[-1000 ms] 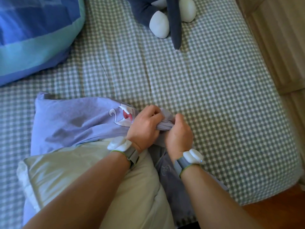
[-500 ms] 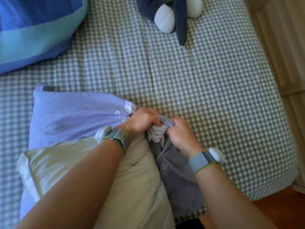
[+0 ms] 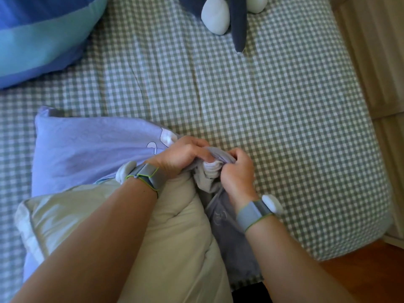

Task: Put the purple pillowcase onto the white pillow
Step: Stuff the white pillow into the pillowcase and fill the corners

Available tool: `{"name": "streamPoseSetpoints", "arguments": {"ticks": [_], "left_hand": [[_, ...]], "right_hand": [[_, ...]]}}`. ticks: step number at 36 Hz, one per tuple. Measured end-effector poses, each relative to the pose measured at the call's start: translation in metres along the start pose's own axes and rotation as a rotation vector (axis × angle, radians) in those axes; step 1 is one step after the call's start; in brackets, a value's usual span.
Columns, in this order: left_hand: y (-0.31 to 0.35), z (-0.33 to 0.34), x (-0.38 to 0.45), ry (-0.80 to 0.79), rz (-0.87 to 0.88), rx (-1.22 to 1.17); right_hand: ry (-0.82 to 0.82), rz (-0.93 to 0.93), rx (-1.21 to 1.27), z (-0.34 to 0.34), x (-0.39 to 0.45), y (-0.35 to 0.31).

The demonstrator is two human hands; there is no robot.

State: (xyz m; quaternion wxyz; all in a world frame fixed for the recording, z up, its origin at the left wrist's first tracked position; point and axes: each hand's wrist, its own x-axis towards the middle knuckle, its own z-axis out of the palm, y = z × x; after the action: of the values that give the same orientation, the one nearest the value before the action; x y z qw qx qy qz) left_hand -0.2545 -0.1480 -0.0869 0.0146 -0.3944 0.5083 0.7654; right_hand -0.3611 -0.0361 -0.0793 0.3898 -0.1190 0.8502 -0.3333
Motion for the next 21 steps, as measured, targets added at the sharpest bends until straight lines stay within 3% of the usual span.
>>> {"name": "streamPoseSetpoints", "arguments": {"ticks": [2, 6, 10, 14, 16, 21], "left_hand": [[-0.001, -0.003, 0.0, 0.041, 0.049, 0.099], [-0.012, 0.006, 0.006, 0.266, 0.233, 0.578], [-0.03, 0.029, 0.012, 0.61, 0.429, 0.943], [-0.028, 0.039, 0.014, 0.88, 0.424, 0.964], [-0.026, 0.04, 0.012, 0.914, 0.443, 0.964], [-0.032, 0.035, 0.006, 0.795, 0.578, 0.983]], "right_hand": [[-0.047, -0.023, -0.004, 0.001, -0.003, -0.001], [-0.118, -0.061, 0.038, -0.004, -0.007, 0.004], [0.012, -0.292, -0.129, -0.005, -0.015, 0.018], [0.158, -0.477, -0.238, 0.001, -0.027, 0.022], [0.222, -0.488, -0.246, 0.0, -0.026, 0.023], [0.331, -0.611, -0.458, 0.001, -0.014, 0.022]]}}
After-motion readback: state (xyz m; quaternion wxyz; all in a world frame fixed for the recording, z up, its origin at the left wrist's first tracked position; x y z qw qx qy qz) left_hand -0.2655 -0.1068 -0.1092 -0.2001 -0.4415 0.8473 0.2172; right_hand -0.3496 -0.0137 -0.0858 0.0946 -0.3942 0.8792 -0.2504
